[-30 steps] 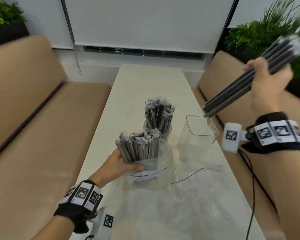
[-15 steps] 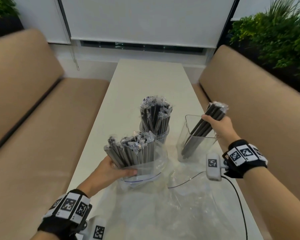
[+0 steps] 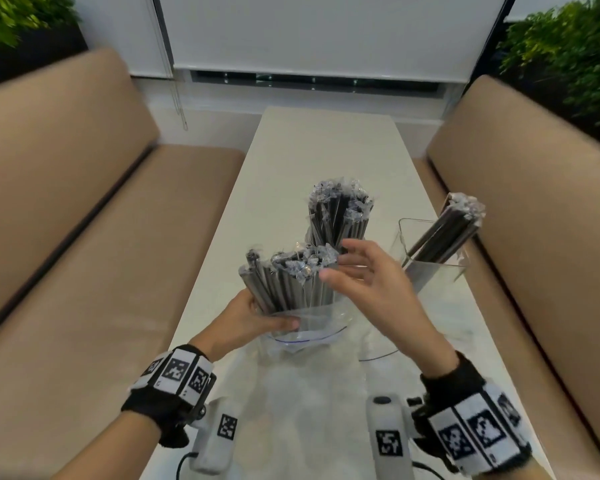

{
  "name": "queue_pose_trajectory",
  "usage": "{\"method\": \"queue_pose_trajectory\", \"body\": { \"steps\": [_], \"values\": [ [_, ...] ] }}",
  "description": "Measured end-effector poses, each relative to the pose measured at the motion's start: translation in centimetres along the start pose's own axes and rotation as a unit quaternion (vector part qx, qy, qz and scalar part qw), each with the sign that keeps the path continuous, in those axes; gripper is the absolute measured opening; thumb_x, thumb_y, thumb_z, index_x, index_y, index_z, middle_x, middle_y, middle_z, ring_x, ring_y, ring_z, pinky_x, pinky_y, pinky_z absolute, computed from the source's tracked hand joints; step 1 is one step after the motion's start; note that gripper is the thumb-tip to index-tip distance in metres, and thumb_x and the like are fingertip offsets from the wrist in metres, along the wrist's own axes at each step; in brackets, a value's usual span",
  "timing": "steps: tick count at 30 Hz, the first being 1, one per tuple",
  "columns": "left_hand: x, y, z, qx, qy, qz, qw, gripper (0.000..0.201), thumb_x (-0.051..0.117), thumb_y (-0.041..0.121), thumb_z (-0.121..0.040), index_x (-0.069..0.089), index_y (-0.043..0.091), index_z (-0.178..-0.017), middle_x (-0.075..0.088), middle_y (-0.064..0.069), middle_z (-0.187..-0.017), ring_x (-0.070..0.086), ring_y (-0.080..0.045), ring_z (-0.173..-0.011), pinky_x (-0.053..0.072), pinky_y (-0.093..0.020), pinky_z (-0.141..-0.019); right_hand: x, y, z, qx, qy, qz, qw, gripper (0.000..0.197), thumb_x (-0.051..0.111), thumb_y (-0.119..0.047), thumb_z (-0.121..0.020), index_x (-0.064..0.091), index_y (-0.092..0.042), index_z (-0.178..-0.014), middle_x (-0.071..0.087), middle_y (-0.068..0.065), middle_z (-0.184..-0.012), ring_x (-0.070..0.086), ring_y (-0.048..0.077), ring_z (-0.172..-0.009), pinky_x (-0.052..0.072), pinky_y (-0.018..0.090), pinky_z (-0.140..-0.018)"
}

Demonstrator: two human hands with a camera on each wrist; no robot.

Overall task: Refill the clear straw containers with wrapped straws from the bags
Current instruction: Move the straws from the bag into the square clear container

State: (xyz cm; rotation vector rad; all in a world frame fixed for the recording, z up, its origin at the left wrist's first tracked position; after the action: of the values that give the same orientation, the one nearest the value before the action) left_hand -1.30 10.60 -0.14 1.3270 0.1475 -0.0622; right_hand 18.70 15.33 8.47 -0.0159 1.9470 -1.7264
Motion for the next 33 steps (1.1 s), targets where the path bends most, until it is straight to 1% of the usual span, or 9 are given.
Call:
{"method": "queue_pose_trajectory", "body": {
  "steps": [3, 5, 9, 13, 16, 19, 24, 27, 33],
  "values": [
    [0.0, 0.2, 0.2, 0.005, 0.0, 0.012, 1.0, 0.045, 0.08, -0.005, -0.073, 0.069, 0.022, -0.107, 0.077, 0.013, -0.094, 0.07, 0.004, -0.089, 0.052, -0.009, -0.073, 3.5, 1.8, -0.7, -0.03, -0.035, 0.066, 0.997, 0.05, 0.079, -0.039, -0.078, 0.052, -0.032, -0.119, 0.056, -0.016, -0.114, 0.055, 0.0, -0.101, 0.042, 0.004, -0.079],
    [-0.1, 0.2, 0.2, 0.009, 0.004, 0.02, 1.0, 0.047, 0.078, -0.008, -0.074, 0.068, 0.018, -0.111, 0.076, 0.012, -0.095, 0.07, 0.005, -0.088, 0.052, -0.008, -0.072, 4.0, 2.0, -1.3, -0.055, -0.032, 0.076, 0.995, 0.031, 0.08, -0.035, -0.079, 0.06, -0.023, -0.101, 0.065, -0.009, -0.104, 0.058, 0.002, -0.093, 0.042, 0.008, -0.074],
    [-0.3, 0.2, 0.3, 0.008, -0.001, 0.031, 0.999, 0.052, 0.077, -0.009, -0.074, 0.064, 0.015, -0.119, 0.072, 0.008, -0.109, 0.069, 0.01, -0.088, 0.051, -0.006, -0.072, 3.9, 2.0, -1.4, -0.072, -0.005, 0.023, 0.997, 0.023, 0.075, -0.019, -0.084, 0.064, -0.023, -0.104, 0.069, -0.006, -0.086, 0.057, -0.004, -0.073, 0.043, 0.006, -0.065],
    [-0.2, 0.0, 0.2, 0.012, 0.003, 0.025, 1.0, 0.054, 0.078, -0.009, -0.073, 0.064, 0.008, -0.122, 0.072, -0.003, -0.114, 0.069, 0.009, -0.087, 0.052, -0.007, -0.073, 3.8, 2.3, -1.6, -0.059, -0.045, 0.046, 0.996, 0.036, 0.078, -0.026, -0.082, 0.061, -0.018, -0.112, 0.07, -0.001, -0.095, 0.062, 0.008, -0.084, 0.046, 0.011, -0.068],
    [-0.2, -0.1, 0.2, 0.011, 0.007, 0.025, 1.0, 0.055, 0.078, -0.01, -0.072, 0.064, 0.007, -0.123, 0.071, -0.007, -0.114, 0.069, 0.009, -0.086, 0.052, -0.008, -0.073, 4.1, 2.8, -1.8, -0.048, -0.021, 0.107, 0.993, 0.036, 0.081, -0.03, -0.077, 0.06, -0.004, -0.088, 0.058, 0.007, -0.075, 0.05, 0.013, -0.066, 0.038, 0.023, -0.058],
    [-0.2, 0.0, 0.3, 0.008, 0.001, 0.029, 1.0, 0.055, 0.078, -0.009, -0.073, 0.063, 0.009, -0.123, 0.072, 0.001, -0.112, 0.069, 0.01, -0.087, 0.051, -0.006, -0.072, 3.7, 3.0, -2.0, -0.047, 0.002, 0.077, 0.996, 0.037, 0.081, -0.029, -0.077, 0.049, -0.014, -0.064, 0.039, -0.006, -0.057, 0.037, 0.006, -0.052, 0.031, 0.02, -0.053],
    [-0.1, 0.1, 0.4, 0.011, -0.003, 0.021, 1.0, 0.053, 0.079, -0.007, -0.073, 0.063, 0.008, -0.122, 0.071, 0.003, -0.112, 0.069, 0.009, -0.088, 0.052, -0.006, -0.076, 1.3, 1.2, -2.2, -0.076, 0.043, -0.079, 0.993, 0.028, 0.076, -0.021, -0.082, 0.069, 0.005, -0.089, 0.074, 0.02, -0.083, 0.072, 0.033, -0.083, 0.06, 0.044, -0.078],
    [0.1, 0.0, 0.2, 0.002, -0.003, 0.017, 1.0, 0.05, 0.08, -0.006, -0.073, 0.065, 0.007, -0.119, 0.071, 0.003, -0.112, 0.069, 0.011, -0.084, 0.051, -0.005, -0.074, -0.4, -1.0, -2.1, -0.09, 0.085, -0.159, 0.98, 0.019, 0.073, -0.005, -0.084, 0.069, 0.012, -0.093, 0.074, 0.023, -0.084, 0.073, 0.034, -0.088, 0.06, 0.035, -0.083],
    [0.1, -0.1, 0.1, -0.001, -0.009, 0.012, 1.0, 0.049, 0.079, -0.006, -0.073, 0.066, 0.005, -0.118, 0.073, -0.002, -0.109, 0.07, 0.006, -0.087, 0.052, -0.007, -0.074, -2.7, -4.1, -1.8, -0.096, 0.105, -0.195, 0.97, 0.02, 0.065, -0.003, -0.089, 0.073, -0.014, -0.074, 0.073, 0.01, -0.078, 0.07, 0.028, -0.081, 0.059, 0.046, -0.085]
  ]
}}
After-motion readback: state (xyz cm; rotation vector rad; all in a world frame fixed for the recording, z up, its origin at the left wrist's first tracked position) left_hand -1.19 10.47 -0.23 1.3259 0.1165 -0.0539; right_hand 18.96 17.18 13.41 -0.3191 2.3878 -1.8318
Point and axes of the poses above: each hand's wrist, its own z-axis away from the middle knuckle, its own x-axis out of the palm, y = z × x, the point moved 1 cm from there along -z, towards the middle knuckle
